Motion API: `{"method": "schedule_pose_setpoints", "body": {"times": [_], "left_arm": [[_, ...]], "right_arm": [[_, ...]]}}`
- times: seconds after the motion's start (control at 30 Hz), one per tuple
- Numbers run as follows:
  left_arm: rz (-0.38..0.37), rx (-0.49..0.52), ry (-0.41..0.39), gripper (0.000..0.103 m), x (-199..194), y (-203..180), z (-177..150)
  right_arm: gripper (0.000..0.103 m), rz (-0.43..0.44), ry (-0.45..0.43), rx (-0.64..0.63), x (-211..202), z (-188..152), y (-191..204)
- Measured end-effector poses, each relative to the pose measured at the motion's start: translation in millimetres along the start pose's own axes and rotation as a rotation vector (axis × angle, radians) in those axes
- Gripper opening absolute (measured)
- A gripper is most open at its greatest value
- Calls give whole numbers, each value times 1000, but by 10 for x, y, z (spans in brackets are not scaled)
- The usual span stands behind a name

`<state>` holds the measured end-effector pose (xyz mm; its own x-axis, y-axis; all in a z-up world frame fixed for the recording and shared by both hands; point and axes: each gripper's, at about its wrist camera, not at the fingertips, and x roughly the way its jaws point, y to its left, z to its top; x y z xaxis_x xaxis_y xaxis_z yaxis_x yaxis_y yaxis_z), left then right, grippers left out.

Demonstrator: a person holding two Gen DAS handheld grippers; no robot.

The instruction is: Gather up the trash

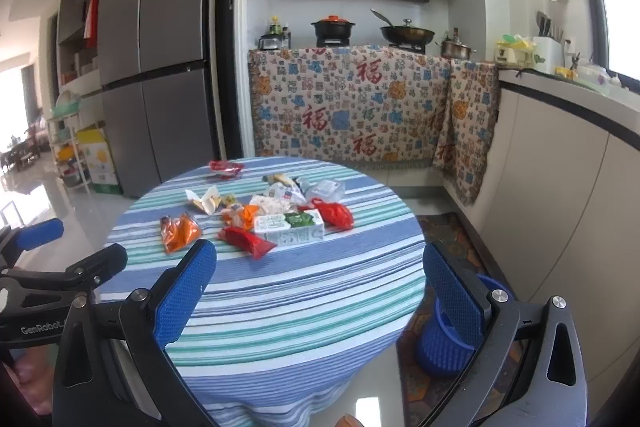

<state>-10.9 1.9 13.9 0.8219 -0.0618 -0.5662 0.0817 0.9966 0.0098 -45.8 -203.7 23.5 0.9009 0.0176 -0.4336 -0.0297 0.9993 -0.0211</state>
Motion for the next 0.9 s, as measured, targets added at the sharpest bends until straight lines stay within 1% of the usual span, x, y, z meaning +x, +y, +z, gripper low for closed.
{"method": "schedule_pose_setpoints", "body": {"times": [0.9], "left_arm": [[-4, 2, -1, 103, -24, -9, -10]], "right_arm": [[103, 7, -1, -4, -24, 47, 25]]}}
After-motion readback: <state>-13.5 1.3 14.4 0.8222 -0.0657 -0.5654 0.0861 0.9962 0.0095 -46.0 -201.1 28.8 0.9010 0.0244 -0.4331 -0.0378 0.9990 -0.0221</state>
